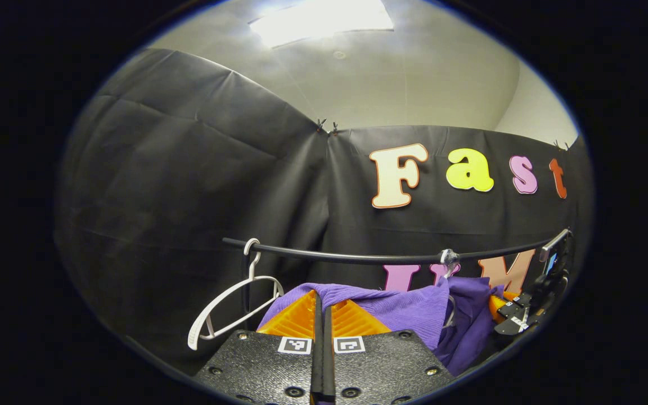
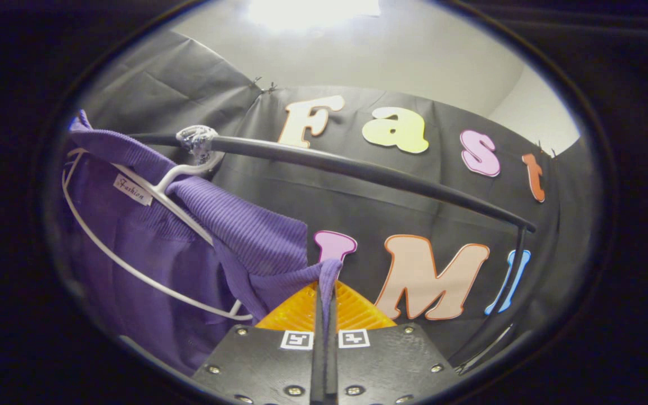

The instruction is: Grasp the clothes on the hanger with both hands and then place them into the laundry hamper below.

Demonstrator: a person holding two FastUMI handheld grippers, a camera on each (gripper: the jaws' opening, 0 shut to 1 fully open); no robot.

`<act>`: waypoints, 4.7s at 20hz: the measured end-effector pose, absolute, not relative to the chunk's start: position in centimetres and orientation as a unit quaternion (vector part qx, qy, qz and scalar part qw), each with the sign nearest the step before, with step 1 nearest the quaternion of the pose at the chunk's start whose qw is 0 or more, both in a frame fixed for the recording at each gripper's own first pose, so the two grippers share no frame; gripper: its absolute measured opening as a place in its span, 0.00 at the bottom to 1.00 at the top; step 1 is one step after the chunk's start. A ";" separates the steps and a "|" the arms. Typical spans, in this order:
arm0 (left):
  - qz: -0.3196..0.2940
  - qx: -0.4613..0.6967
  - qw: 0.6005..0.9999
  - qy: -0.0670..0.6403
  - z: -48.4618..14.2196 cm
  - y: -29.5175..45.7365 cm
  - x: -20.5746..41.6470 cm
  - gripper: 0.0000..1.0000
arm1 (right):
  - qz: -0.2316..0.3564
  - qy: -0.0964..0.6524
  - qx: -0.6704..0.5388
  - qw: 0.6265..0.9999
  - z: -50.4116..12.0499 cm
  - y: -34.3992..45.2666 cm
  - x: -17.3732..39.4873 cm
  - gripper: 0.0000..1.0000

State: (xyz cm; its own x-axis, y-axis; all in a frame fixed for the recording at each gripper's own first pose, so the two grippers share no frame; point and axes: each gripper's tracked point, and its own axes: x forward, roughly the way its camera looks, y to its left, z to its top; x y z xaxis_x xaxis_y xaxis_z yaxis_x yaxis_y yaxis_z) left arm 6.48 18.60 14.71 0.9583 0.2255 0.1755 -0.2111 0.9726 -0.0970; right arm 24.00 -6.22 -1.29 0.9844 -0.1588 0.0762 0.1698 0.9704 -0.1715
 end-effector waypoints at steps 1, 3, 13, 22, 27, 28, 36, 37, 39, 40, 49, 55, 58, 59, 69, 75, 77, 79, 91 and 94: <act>0.106 -0.038 0.989 -0.093 14.8 18.7 6.6 0.00 | -0.083 -0.033 -0.091 0.992 -1.2 -6.2 24.0 0.00; 0.096 -0.041 0.990 -0.092 15.4 19.1 6.9 0.02 | -0.082 -0.033 -0.094 0.992 -1.2 -6.1 24.0 0.02; 0.031 -0.020 0.999 -0.008 14.9 21.2 8.6 0.00 | -0.082 -0.038 -0.099 0.991 -0.9 -6.1 24.4 0.02; 0.008 0.006 0.998 0.069 12.3 23.6 11.2 0.00 | -0.087 -0.036 -0.092 0.991 -1.1 -6.3 25.0 0.02; 0.001 0.002 0.997 0.074 11.0 23.9 11.6 0.00 | -0.108 -0.040 -0.110 0.987 -1.4 -7.7 26.6 0.02; -0.001 0.002 0.997 0.074 10.9 23.9 11.8 0.00 | -0.112 -0.040 -0.113 0.986 -1.5 -8.1 27.0 0.02; 0.005 0.017 0.997 0.072 10.3 23.7 12.8 0.00 | -0.077 -0.017 -0.072 0.994 -4.8 -6.5 29.1 0.02; 0.005 0.019 0.997 0.072 10.2 23.7 12.7 0.00 | -0.070 -0.015 -0.059 0.996 -5.3 -6.3 29.0 0.02; 0.005 0.022 0.997 0.072 10.2 23.6 12.7 0.00 | -0.052 -0.007 -0.032 0.998 -6.5 -5.9 29.0 0.02; 0.005 0.022 0.997 0.071 10.3 23.5 12.8 0.01 | -0.038 0.002 -0.014 0.999 -7.2 -5.3 28.9 0.02; 0.006 0.039 0.997 0.061 10.7 23.1 12.7 0.00 | 0.063 0.025 0.032 0.997 -10.2 -0.8 27.1 0.38; 0.009 0.034 0.997 0.067 10.1 23.2 12.5 0.00 | 0.059 0.048 -0.046 0.996 -13.4 0.5 28.3 0.67; 0.013 0.040 0.997 0.066 10.2 23.4 12.8 0.00 | 0.033 0.044 -0.089 0.995 -14.0 -0.9 29.0 0.43; 0.013 0.041 0.997 0.066 10.0 23.4 12.7 0.01 | 0.026 0.042 -0.096 0.994 -13.8 -1.4 29.1 0.31; 0.018 0.026 0.998 0.063 7.0 24.0 13.4 0.00 | 0.015 0.045 -0.014 0.999 -11.5 -4.4 30.6 0.16; 0.029 -0.011 0.997 0.068 4.9 25.1 13.6 0.00 | 0.027 0.053 0.096 0.994 -10.3 -5.8 31.9 0.17; 0.033 0.000 0.997 0.069 4.0 25.3 13.9 0.00 | 0.025 0.065 0.092 0.993 -11.0 -5.8 32.4 0.17; 0.033 -0.003 0.997 0.071 3.1 25.1 14.5 0.03 | 0.023 0.079 0.090 0.993 -12.4 -5.7 33.0 0.17; 0.044 -0.042 0.994 0.088 -4.4 23.6 13.7 0.00 | 0.029 0.163 0.109 0.980 -21.5 -3.2 30.3 0.17; 0.040 -0.035 0.993 0.102 -6.9 21.9 13.2 0.00 | 0.038 0.183 0.117 0.975 -23.6 -1.6 28.4 0.17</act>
State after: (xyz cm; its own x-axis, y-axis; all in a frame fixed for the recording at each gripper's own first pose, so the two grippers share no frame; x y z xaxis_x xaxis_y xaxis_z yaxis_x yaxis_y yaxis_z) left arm 13.22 21.91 -6.86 0.9761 0.0727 -0.2046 -0.0870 0.9943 -0.0616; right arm 28.44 -1.64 -23.55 0.9302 0.1168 -0.3480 -0.0315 0.9699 0.2413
